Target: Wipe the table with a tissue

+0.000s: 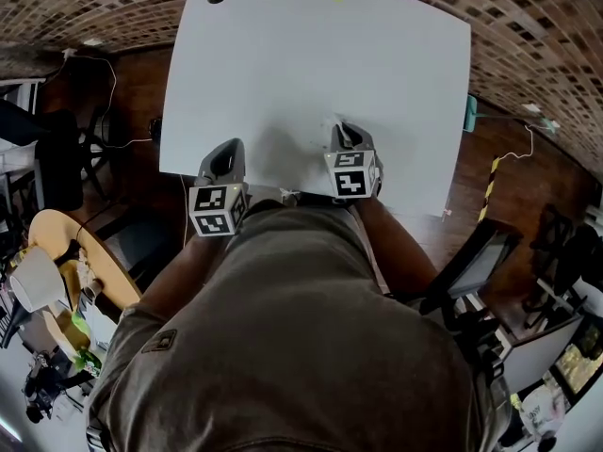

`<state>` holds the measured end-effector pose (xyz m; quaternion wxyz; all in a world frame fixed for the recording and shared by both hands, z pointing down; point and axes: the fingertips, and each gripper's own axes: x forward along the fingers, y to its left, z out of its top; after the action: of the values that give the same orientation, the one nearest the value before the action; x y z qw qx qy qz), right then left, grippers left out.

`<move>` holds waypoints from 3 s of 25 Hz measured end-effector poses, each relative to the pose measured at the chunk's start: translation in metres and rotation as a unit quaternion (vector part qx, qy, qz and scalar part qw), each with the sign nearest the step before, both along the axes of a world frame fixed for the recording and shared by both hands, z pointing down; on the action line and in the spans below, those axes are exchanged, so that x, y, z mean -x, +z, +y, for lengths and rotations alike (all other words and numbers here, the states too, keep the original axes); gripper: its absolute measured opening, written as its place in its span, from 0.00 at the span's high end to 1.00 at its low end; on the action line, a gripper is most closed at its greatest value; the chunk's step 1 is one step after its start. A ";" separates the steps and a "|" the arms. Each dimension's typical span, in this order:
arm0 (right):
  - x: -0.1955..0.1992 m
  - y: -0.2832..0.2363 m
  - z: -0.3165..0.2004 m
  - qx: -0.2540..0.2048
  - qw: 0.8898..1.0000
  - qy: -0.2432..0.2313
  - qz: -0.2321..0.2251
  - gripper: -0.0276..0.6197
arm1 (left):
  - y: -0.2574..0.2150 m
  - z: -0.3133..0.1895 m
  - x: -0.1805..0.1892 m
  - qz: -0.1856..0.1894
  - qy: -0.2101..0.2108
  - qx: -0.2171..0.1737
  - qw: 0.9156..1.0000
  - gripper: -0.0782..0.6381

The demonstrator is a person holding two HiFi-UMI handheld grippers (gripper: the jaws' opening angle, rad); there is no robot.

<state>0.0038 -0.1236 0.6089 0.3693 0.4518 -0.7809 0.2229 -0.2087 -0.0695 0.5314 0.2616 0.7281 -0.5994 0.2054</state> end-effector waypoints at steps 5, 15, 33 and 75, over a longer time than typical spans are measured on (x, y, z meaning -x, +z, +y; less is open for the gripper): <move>-0.013 0.001 0.004 0.003 1.000 0.008 0.000 0.89 | -0.001 -0.001 -0.010 -0.002 0.010 -0.005 1.000 0.89; -0.070 0.000 0.015 0.004 0.997 0.072 0.014 0.89 | 0.003 -0.014 -0.050 0.008 0.053 -0.007 0.999 0.89; -0.097 0.000 0.028 0.002 0.995 0.094 0.019 0.89 | -0.002 -0.005 -0.064 0.006 0.056 -0.009 0.998 0.89; -0.095 -0.032 0.079 -0.039 0.980 0.193 0.013 0.89 | 0.004 0.008 -0.049 0.021 0.128 -0.009 0.992 0.89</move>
<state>0.0984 -0.0443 0.5768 0.3116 0.6112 -0.6818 0.2538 -0.1599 -0.0614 0.5358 0.2395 0.8052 -0.4973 0.2167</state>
